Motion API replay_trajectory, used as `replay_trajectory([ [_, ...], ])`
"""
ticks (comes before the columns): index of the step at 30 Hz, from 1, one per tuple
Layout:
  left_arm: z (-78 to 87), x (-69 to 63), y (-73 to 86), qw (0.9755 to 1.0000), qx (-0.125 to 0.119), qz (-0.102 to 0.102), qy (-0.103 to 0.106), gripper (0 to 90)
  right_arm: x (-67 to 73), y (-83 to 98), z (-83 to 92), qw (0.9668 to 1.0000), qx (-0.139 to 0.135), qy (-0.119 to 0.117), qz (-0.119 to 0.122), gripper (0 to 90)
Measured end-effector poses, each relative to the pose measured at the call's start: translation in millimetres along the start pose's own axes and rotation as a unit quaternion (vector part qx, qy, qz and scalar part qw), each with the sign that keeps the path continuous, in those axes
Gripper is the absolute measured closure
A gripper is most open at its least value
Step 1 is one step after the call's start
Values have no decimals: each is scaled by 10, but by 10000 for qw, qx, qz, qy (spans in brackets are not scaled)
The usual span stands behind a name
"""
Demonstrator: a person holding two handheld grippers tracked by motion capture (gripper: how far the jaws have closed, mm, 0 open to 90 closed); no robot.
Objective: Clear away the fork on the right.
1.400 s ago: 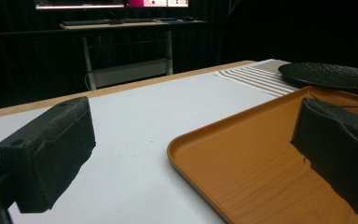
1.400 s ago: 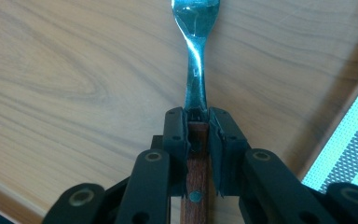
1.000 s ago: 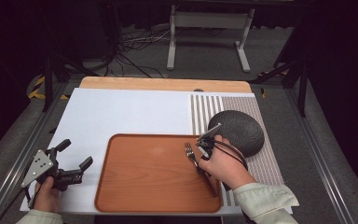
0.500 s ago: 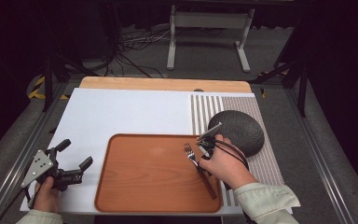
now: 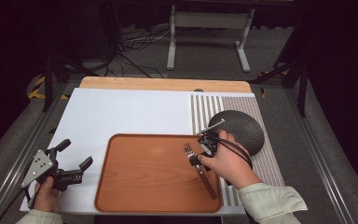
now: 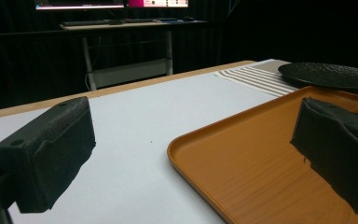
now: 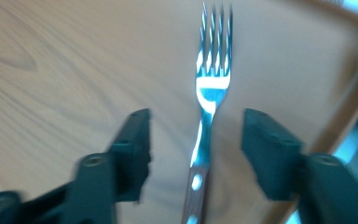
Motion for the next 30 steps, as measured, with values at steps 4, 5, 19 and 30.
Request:
replay_trajectory([
  [4, 2, -1, -1, 10000, 1, -6, 5, 2, 22, -42, 15, 9982, -353, -142, 474, 301],
  [5, 2, -1, -2, 10000, 1, -6, 6, 2, 28, -57, 14, 9964, -479, -171, 680, 272],
  [19, 2, -1, -3, 10000, -2, -1, 6, 2, 103, -181, -152, 9723, -1305, -928, 1702, 213],
  [30, 2, 2, 0, 10000, 7, 0, 15, 2, 39, -246, -322, 9598, -1266, -986, 2303, 509],
])
Point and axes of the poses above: each handheld gripper's, and its own axes: z roughly backward along the jaws, y roughly out of its underside, x roughly to its left, the point moved 2 cm from there along -z, roughly forward along the jaws, and after that the axes turned 8 degrees about -x, right-handed, at the moved point
